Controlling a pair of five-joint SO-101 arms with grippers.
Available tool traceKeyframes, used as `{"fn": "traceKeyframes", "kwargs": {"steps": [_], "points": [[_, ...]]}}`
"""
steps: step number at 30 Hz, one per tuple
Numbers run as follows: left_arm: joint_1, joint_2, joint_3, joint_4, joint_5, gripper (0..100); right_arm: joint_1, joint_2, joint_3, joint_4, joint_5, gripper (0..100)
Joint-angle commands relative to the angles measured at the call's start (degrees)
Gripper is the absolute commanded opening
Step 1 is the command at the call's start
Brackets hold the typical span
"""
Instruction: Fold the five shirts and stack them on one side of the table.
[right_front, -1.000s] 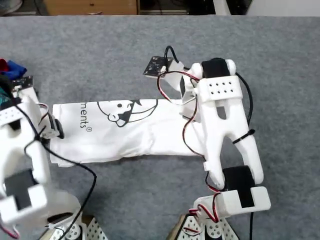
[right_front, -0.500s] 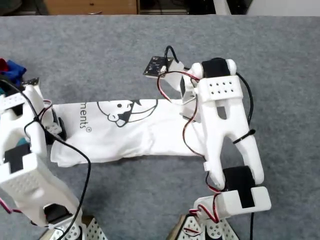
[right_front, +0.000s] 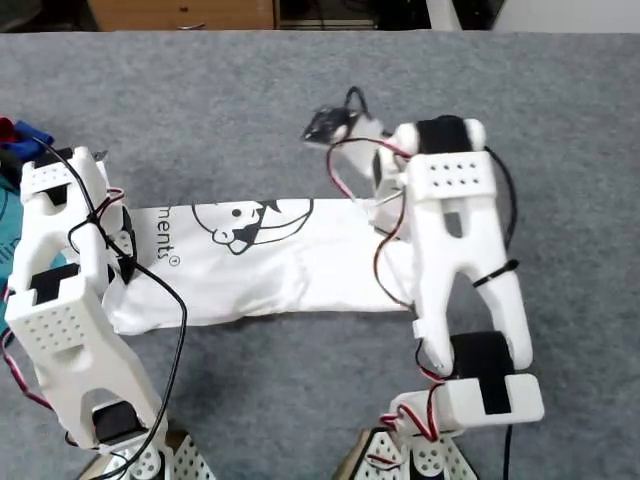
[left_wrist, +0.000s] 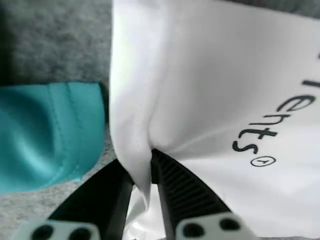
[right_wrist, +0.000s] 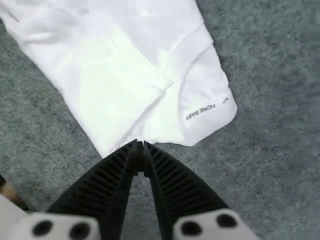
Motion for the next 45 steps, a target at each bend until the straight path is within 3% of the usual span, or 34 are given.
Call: {"fn": "traceKeyframes", "kwargs": {"steps": [1, 5, 9, 13, 17, 24, 31, 45], "points": [[0.4, -4.7, -1.8, 1.9, 0.6, 2, 5.1, -4.0, -1.8, -7.3, -7.4, 0.9], [3.3, -11.5, -1.7, 5.4, 0.6, 2, 11.1, -3.9, 4.3, -20.2, -16.2, 0.9], [7.7, -16.5, -2.1, 11.6, 0.6, 2, 16.2, -3.9, 17.2, -40.8, -23.8, 0.9], [13.4, -20.2, -1.8, 14.5, 0.7, 2, 17.4, -3.8, 30.7, -61.5, -28.0, 1.1], [18.9, -22.5, -1.7, 14.7, 4.5, 2, 19.2, -3.8, 38.5, -73.9, -34.5, 1.2], [30.8, -25.4, -2.1, 14.7, 10.9, 2, 27.3, -2.6, 38.9, -80.5, -38.4, 1.2], [42.5, -24.9, -6.7, 14.7, 15.2, 2, 32.3, 1.8, 33.2, -80.8, -40.4, 1.2], [57.1, -17.4, -22.8, 8.7, 19.6, 2, 32.7, 2.8, 32.1, -80.8, -40.4, 1.2]]}}
